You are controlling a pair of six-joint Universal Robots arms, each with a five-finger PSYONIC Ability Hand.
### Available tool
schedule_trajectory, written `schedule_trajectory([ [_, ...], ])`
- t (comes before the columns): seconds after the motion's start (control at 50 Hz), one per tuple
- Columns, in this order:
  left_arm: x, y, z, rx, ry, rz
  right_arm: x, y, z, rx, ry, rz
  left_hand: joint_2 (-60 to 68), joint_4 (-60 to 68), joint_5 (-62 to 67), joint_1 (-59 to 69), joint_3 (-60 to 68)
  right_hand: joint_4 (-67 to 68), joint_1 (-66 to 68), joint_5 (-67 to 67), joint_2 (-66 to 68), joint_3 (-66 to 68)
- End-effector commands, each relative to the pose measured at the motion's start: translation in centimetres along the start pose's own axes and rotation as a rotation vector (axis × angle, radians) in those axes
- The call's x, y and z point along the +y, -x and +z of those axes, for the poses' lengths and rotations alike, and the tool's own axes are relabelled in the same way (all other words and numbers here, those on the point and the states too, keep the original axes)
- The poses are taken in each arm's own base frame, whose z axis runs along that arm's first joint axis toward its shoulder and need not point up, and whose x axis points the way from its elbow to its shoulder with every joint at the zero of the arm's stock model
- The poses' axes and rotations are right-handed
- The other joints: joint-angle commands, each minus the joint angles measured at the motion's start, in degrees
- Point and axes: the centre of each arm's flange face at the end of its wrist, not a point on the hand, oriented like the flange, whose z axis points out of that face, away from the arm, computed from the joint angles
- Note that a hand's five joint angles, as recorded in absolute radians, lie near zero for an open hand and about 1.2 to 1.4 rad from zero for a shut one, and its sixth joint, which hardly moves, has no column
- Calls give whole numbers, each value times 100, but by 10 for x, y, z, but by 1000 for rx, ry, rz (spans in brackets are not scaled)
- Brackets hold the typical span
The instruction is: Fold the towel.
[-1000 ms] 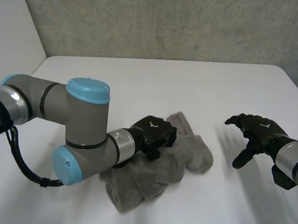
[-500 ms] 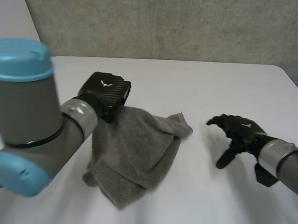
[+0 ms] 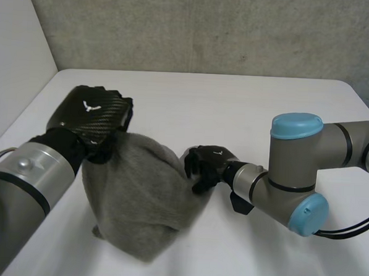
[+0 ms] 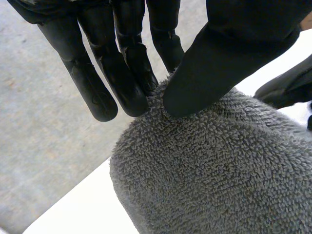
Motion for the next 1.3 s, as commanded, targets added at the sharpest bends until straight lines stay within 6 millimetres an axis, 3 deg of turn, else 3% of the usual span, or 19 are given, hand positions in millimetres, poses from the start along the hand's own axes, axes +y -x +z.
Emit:
schedule_trajectory([
  [0.02,3,17,10,-56,12,-11,-25,-6,-14,112,-70,-30,1038,1026,1113,1294,1038,2296,2978,2510,2227,2313],
  [0.22,3,21,20,-92,-45,-8,-51,3,-38,119,-177,-156,1038,1026,1113,1294,1038,2296,2978,2510,2227,2313],
  [0.28,16,33,33,-144,-34,-9,-56,3,-40,135,-193,-197,1038,1026,1113,1294,1038,1882,2564,2095,1812,1898],
  [0.32,37,57,49,-219,25,2,-58,6,-40,137,-192,-224,1038,1026,1113,1294,1038,-3995,-3313,-3781,-4064,-3978],
  [0.38,49,64,54,-235,68,13,-52,8,-41,134,-158,-229,1038,1026,1113,1294,1038,-4460,-3778,-4246,-4530,-4444],
  [0.42,74,74,59,-260,147,30,-48,9,-43,132,-134,-224,1038,1026,1113,1294,1038,-4460,-3778,-4246,-4530,-4444],
  [0.54,94,80,55,-272,218,31,-30,11,-47,123,-48,-207,1038,1026,1113,1294,1038,-4460,-3778,-4246,-4530,-4444],
  [0.66,100,69,46,-237,239,29,-23,10,-46,124,-25,-218,468,456,543,724,468,-4477,-3795,-4263,-4546,-4460],
  [0.68,96,64,44,-223,231,33,-23,9,-46,126,-25,-221,-1747,-1759,-1672,-1491,-1746,-4477,-3795,-4263,-4546,-4460],
  [0.7,96,64,44,-223,231,33,-23,9,-46,127,-25,-221,-1769,-1781,-1694,-1513,-1769,-4477,-3795,-4263,-4546,-4460],
  [0.72,88,56,41,-195,204,41,-23,9,-46,127,-25,-221,-3834,-3846,-3759,-3578,-3834,-4477,-3795,-4263,-4546,-4460],
  [0.74,79,48,39,-164,166,50,-24,9,-46,129,-28,-221,-4821,-4833,-4746,-4564,-4820,-4477,-3795,-4263,-4546,-4460],
  [0.94,54,26,50,-52,54,64,-22,3,-50,183,-16,-211,-5218,-5230,-5143,-4962,-5217,-4628,-3946,-4414,-4697,-4611],
  [1.18,76,-20,63,135,104,68,-3,3,-64,206,41,-196,-5117,-5129,-5042,-4860,-5116,-4645,-3963,-4432,-4715,-4629],
  [1.3,84,-30,64,174,125,70,0,4,-68,208,50,-185,-4814,-4826,-4739,-4558,-4813,-4645,-3963,-4432,-4715,-4629],
])
